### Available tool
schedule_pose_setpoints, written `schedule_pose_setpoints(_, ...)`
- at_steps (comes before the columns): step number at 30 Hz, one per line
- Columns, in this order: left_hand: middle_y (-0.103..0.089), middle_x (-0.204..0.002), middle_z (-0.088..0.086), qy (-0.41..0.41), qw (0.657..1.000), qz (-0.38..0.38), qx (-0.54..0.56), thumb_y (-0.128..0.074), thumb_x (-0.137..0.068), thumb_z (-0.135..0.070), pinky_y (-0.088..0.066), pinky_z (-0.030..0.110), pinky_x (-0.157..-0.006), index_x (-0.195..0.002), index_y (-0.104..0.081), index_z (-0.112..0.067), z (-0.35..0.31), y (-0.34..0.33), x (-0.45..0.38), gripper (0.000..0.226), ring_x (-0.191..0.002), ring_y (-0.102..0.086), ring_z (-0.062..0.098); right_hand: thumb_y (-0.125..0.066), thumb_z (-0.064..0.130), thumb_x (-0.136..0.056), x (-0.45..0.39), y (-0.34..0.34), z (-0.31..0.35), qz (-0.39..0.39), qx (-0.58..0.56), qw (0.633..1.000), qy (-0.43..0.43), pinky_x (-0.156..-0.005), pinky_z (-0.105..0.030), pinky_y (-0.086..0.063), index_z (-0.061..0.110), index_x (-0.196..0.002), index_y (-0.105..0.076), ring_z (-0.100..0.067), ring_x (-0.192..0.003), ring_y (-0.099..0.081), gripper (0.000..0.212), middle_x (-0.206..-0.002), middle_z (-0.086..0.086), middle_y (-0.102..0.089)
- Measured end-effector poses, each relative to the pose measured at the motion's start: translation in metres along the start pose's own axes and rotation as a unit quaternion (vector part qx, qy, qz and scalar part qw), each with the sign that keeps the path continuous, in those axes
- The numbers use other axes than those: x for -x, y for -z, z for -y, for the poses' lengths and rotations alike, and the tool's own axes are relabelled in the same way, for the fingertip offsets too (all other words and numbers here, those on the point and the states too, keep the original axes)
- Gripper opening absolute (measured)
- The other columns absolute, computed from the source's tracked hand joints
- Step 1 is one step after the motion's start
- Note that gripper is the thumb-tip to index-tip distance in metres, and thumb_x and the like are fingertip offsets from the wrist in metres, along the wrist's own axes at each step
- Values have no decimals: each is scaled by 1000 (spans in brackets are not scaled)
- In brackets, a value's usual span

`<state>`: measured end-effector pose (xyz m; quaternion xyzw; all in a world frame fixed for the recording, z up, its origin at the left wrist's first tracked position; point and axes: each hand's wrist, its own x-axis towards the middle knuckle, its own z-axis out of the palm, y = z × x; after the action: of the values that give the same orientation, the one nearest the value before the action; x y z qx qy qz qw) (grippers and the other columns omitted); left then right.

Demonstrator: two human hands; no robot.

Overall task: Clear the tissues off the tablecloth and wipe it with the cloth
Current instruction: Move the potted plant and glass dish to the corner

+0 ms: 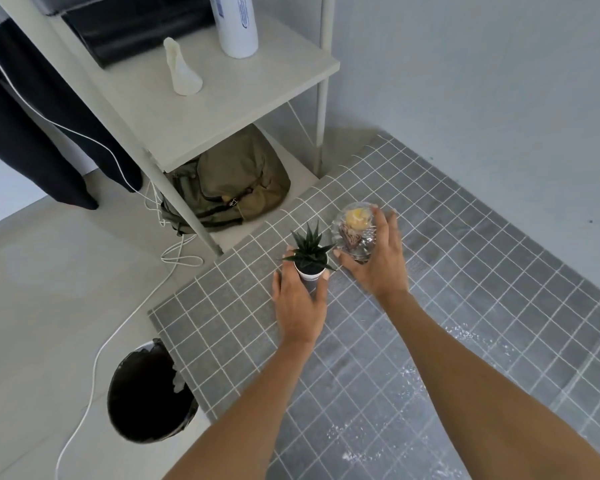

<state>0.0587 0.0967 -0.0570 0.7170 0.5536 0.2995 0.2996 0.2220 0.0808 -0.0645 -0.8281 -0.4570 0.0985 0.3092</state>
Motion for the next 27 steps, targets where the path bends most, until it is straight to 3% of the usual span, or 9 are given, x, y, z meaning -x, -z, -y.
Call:
schedule_pose_setpoints(3, -52, -136, 9, -5, 999, 42, -22, -54, -90, -50, -27, 45, -115, -133, -42, -4, 1, 2, 0, 64, -131, -44, 24, -61, 70, -74, 3, 1, -3, 21, 29, 999, -6, -106, -56, -32, 34, -151, 0, -40, -144, -17, 105, -159, -17, -6)
schedule_pose_setpoints(8, -34, -152, 11, -12, 996, 85, -31, -54, -90, -50, -27, 44, -116, -147, -27, -4, 4, 16, 2, 78, -142, -28, 25, -59, 68, -78, 7, 12, 1, 57, 54, 997, -18, -108, -56, -28, 38, -150, 7, -38, -145, -15, 102, -160, -15, -4)
schedule_pose_setpoints(11, -19, -159, 11, -6, 992, 118, -43, -49, -91, -55, -15, 39, -120, -152, -13, -7, 9, 30, 4, 86, -146, -17, 24, -59, 67, -79, 11, 25, 4, 84, 82, 993, -33, -109, -58, -26, 41, -148, 9, -40, -145, -15, 101, -161, -14, -1)
schedule_pose_setpoints(14, -7, -161, 9, 1, 987, 145, -62, -43, -90, -60, -8, 35, -119, -153, 0, -9, 15, 45, 9, 92, -148, -7, 21, -53, 71, -80, 22, 39, 6, 93, 145, 984, -50, -117, -52, -14, 36, -150, 9, -35, -147, -9, 100, -161, -14, 1)
schedule_pose_setpoints(18, -5, -161, 9, -16, 982, 164, -88, -41, -90, -61, -10, 34, -121, -152, 0, -8, 16, 65, 18, 92, -149, -4, 21, -45, 68, -87, 49, 56, 13, 95, 165, 977, -93, -114, -43, 2, 31, -152, 10, -29, -148, 1, 93, -161, -11, 9)
schedule_pose_setpoints(23, -1, -161, 10, -44, 962, 227, -142, -39, -97, -50, -4, 34, -121, -152, 0, -6, 8, 81, 38, 81, -149, 0, 22, -25, 57, -97, 104, 77, 28, 95, 177, 968, -151, -119, -44, 1, 22, -154, 0, -27, -148, 7, 72, -161, -9, 11)
schedule_pose_setpoints(27, 4, -161, 11, -92, 922, 322, -193, -30, -100, -48, 0, 35, -120, -152, 1, -8, -4, 87, 58, 72, -149, 5, 24, -21, 51, -100, 159, 91, 37, 94, 185, 957, -204, -119, -43, 1, 20, -154, -3, -25, -148, 8, 65, -161, -8, 10)
